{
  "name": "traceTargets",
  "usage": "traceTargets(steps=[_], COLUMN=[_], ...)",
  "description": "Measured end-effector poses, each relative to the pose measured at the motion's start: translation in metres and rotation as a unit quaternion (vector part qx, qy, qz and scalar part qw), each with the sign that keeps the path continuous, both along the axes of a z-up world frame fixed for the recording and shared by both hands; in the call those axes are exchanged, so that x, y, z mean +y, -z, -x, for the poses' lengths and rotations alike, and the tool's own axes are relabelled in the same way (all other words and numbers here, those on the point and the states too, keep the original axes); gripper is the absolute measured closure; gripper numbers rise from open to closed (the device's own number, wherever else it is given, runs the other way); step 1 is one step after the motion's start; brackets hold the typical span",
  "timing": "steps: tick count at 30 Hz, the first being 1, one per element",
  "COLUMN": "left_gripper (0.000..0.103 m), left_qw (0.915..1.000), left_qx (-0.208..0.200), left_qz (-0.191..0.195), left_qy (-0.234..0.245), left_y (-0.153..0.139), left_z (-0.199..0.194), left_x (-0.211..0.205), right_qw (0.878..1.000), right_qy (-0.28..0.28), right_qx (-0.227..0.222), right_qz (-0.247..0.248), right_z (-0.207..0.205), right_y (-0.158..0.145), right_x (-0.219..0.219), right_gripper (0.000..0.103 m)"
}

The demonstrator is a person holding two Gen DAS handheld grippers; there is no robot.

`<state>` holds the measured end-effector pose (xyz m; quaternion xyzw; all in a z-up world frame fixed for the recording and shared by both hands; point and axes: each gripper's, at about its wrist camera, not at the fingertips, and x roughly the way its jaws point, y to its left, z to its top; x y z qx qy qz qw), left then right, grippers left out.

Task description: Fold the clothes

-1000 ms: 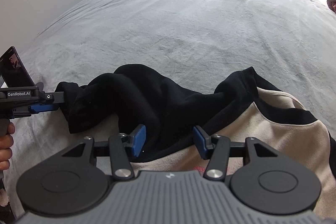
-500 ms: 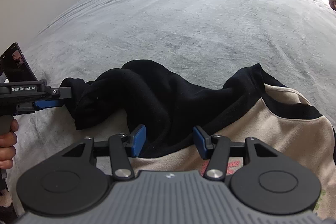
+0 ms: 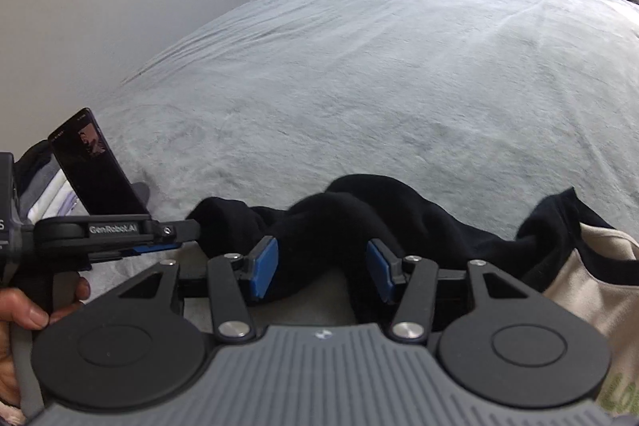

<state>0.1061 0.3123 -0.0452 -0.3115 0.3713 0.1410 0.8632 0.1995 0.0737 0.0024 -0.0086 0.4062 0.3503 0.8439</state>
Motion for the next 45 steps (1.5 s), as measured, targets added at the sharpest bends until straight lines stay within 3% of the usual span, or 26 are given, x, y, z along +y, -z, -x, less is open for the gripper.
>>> traceTargets(steps=[5,11,13,14,15,22,28,32,35,39,45], left_gripper=[0.074,0.071,0.068,0.066,0.066,0.053,0.053,0.053,0.053,0.052,0.049], left_qw=[0.9989,0.9906,0.9858,0.9831,0.9802,0.9552,0.9565,0.9561,0.9513,0.9353,0.9216], left_qx=[-0.001,-0.005,-0.010,-0.012,-0.015,-0.037,-0.011,0.001,0.000,-0.012,-0.031], left_qz=[0.046,0.136,0.166,0.180,0.195,0.292,0.291,0.293,0.308,0.353,0.386], left_qy=[-0.003,-0.016,-0.024,-0.029,-0.034,-0.028,-0.011,0.001,0.002,-0.009,-0.019], left_y=[0.007,0.021,0.025,0.027,0.029,0.042,0.048,0.050,0.051,0.055,0.058], left_z=[0.004,0.011,0.013,0.014,0.016,0.023,0.021,0.019,0.019,0.022,0.026], left_x=[0.013,0.029,0.033,0.035,0.037,0.035,0.018,0.009,0.007,0.011,0.014], right_qw=[0.999,0.999,0.999,0.999,0.998,0.997,0.992,0.991,0.990,0.987,0.982], right_qy=[-0.039,-0.037,-0.032,-0.030,-0.028,-0.049,-0.083,-0.096,-0.105,-0.118,-0.138], right_qx=[-0.001,-0.004,-0.008,-0.011,-0.016,-0.043,-0.042,-0.028,-0.025,-0.034,-0.049], right_qz=[0.007,0.031,0.039,0.043,0.048,0.048,0.089,0.090,0.093,0.102,0.116], right_z=[0.002,-0.004,-0.006,-0.007,-0.006,0.031,0.063,0.066,0.068,0.072,0.079], right_y=[0.013,0.034,0.041,0.044,0.043,0.025,0.039,0.040,0.041,0.041,0.041], right_x=[0.047,0.079,0.086,0.088,0.087,0.054,0.032,0.028,0.028,0.032,0.038], right_gripper=[0.049,0.051,0.064,0.084,0.092,0.093,0.093,0.090,0.090,0.090,0.090])
